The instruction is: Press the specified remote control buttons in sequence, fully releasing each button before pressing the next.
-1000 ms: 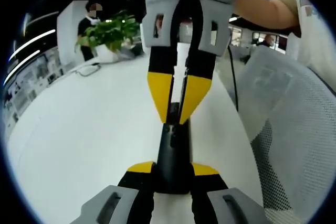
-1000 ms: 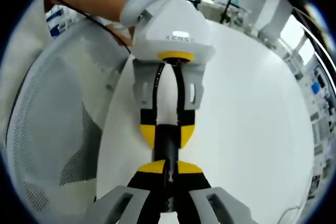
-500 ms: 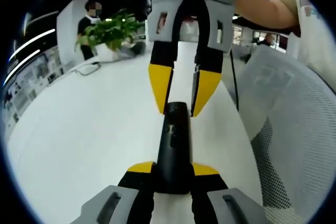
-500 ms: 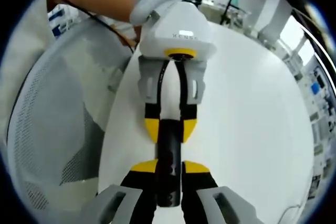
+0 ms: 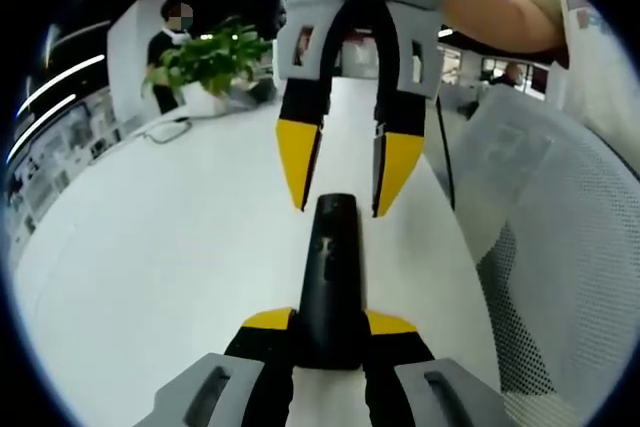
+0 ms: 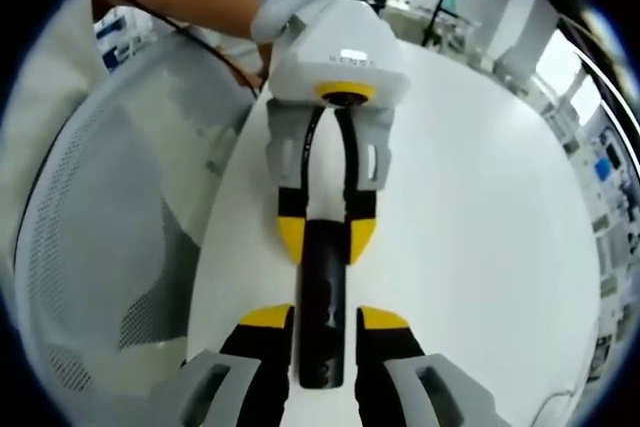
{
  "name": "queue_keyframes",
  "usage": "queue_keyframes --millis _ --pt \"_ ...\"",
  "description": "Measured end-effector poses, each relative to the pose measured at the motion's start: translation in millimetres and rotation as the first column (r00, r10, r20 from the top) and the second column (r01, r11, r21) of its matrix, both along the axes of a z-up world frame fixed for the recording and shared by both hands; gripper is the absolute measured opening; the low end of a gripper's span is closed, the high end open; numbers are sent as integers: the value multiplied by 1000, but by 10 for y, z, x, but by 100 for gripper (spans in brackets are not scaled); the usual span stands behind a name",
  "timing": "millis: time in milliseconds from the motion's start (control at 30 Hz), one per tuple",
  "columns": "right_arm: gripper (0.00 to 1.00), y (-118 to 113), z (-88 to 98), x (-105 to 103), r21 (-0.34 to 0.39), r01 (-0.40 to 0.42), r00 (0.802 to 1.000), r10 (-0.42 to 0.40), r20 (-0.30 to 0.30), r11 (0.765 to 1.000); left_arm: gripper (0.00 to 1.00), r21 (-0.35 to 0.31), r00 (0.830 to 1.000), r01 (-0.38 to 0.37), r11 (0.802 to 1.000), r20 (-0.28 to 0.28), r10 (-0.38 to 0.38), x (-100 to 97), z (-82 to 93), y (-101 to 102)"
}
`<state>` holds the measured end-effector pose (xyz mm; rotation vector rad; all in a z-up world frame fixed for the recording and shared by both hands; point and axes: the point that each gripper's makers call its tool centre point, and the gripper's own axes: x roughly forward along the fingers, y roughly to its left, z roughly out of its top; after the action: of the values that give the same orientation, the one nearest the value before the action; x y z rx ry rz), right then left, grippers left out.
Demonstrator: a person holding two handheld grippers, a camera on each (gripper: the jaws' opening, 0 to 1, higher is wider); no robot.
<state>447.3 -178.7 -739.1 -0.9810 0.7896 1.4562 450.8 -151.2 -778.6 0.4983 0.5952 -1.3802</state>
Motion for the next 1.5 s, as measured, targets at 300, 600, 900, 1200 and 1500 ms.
queue_keyframes --millis 300,600,900,1200,1500 --pt "25 -90 -34 -1 -6 11 1000 -11 -7 1000 24 6 1000 1 1000 0 -1 -3 -1 2" --pt "29 -158 -58 -4 -12 22 1000 -22 -11 1000 24 12 1000 -5 1000 1 5 -13 6 -1" --pt "30 -267 -113 28 -23 37 999 -37 -19 999 24 18 1000 -5 1000 0 5 -9 3 -3" --pt "30 -355 -153 27 -33 49 998 -50 -28 998 24 19 1000 -6 1000 0 6 19 -20 1" --pt "30 -443 -213 53 -44 64 997 -65 -37 997 24 22 1000 -5 1000 1 5 24 -25 1"
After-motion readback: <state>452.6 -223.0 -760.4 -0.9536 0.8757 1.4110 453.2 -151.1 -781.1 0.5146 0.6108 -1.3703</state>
